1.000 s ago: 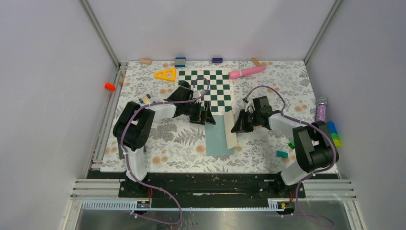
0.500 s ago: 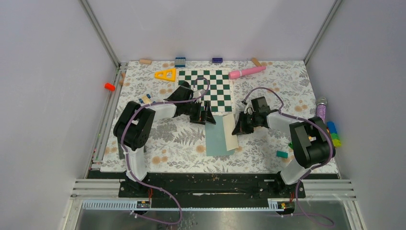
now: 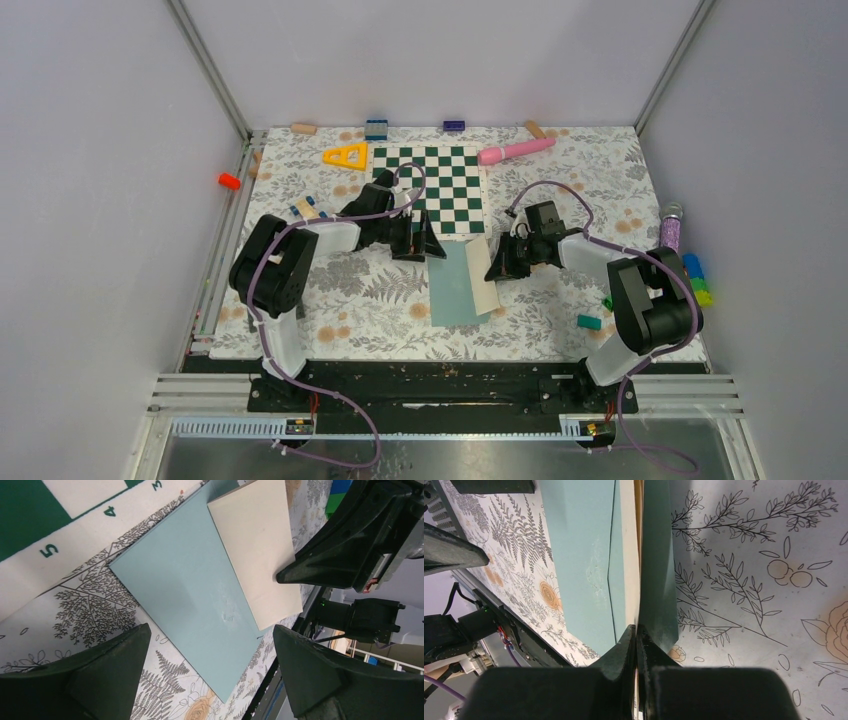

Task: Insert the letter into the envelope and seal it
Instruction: Place the letter in the envelope.

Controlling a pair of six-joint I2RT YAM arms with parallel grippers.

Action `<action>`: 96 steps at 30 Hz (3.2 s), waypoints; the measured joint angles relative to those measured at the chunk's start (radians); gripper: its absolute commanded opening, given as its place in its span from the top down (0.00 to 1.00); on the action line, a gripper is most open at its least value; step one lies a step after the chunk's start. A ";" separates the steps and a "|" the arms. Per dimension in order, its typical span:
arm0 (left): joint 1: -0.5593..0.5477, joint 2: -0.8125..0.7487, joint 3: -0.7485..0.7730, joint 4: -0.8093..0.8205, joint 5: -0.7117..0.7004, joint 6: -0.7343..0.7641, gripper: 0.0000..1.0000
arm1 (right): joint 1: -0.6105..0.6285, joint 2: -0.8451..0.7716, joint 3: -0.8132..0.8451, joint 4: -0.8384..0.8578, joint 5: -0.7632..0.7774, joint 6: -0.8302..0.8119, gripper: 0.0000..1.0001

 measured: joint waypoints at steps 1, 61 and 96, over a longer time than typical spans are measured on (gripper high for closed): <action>0.001 0.000 -0.002 0.006 0.008 -0.009 0.04 | 0.000 0.000 0.000 0.000 0.001 0.000 1.00; -0.045 0.020 0.029 -0.003 -0.055 -0.025 0.05 | 0.002 0.122 0.058 -0.073 -0.018 0.042 1.00; 0.060 0.005 0.034 -0.076 -0.014 0.089 0.01 | -0.053 0.188 0.010 0.358 -0.443 0.346 1.00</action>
